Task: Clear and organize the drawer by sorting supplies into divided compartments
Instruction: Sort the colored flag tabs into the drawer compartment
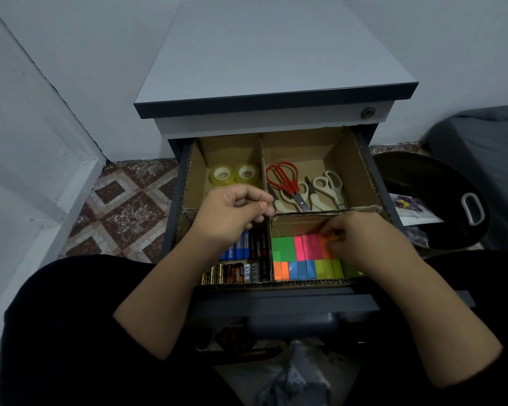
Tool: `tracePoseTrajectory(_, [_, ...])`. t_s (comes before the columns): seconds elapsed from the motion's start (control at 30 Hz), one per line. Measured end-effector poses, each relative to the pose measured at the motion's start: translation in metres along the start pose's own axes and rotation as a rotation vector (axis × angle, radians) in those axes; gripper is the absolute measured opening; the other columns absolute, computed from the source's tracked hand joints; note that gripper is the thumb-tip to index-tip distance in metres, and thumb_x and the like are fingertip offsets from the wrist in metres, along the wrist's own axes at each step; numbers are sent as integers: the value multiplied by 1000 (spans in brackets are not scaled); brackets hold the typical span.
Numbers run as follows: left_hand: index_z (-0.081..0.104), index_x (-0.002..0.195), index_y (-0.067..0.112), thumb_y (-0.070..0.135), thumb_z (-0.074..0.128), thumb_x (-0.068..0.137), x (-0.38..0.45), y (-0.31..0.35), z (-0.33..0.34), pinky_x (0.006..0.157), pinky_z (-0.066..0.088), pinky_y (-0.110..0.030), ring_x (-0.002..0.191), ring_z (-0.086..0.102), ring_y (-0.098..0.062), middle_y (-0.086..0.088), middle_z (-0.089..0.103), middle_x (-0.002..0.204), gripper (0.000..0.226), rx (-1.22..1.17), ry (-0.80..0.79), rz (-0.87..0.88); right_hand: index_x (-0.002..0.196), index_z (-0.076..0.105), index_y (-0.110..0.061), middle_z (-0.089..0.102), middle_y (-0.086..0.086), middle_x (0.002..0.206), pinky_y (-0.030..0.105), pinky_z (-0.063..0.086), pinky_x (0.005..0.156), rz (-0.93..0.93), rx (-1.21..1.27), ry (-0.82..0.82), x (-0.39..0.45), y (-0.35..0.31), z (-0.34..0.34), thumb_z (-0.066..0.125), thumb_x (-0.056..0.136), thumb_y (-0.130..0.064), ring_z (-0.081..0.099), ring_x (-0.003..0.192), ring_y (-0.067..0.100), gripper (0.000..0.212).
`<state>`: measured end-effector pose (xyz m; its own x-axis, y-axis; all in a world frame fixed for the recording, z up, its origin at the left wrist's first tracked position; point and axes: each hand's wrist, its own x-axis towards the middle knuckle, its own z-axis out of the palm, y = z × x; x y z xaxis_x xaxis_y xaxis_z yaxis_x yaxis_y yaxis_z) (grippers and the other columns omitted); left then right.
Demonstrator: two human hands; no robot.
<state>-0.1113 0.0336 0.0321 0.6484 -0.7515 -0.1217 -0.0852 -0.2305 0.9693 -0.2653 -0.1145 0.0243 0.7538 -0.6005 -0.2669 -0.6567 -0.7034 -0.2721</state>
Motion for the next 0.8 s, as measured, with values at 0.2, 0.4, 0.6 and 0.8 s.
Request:
tracePoseTrajectory(0.2, [69, 87, 18, 3, 58, 91, -1, 0, 0, 65, 48, -24, 72, 61, -9, -2, 74, 82, 19, 6, 0, 0, 96, 71, -27, 67, -1, 92, 30, 53, 72, 63, -71, 61, -1, 2, 0, 56, 85, -16, 62, 85, 19, 22])
tracePoseTrajectory(0.4, [68, 86, 18, 2, 58, 90, 0, 0, 1, 64, 47, -22, 71, 61, -9, -1, 74, 80, 19, 6, 4, 4, 96, 71, -28, 66, -1, 94, 32, 54, 75, 68, -79, 39, -1, 1, 0, 57, 86, -16, 62, 88, 20, 21])
tracePoseTrajectory(0.6, [69, 87, 17, 1, 58, 90, 0, 1, 1, 64, 47, -22, 71, 60, -9, -1, 73, 80, 19, -3, 3, 3, 95, 71, -27, 67, -1, 96, 31, 53, 73, 62, -68, 51, -1, 0, 1, 58, 83, -15, 62, 89, 21, 21])
tracePoseTrajectory(0.8, [69, 87, 16, 1, 58, 90, 0, 1, 1, 64, 46, -23, 71, 60, -10, -4, 73, 82, 19, -14, 4, -4, 79, 70, -17, 64, 3, 76, 28, 51, 65, 125, -64, 109, 1, 4, 7, 58, 82, -18, 64, 77, 24, 12])
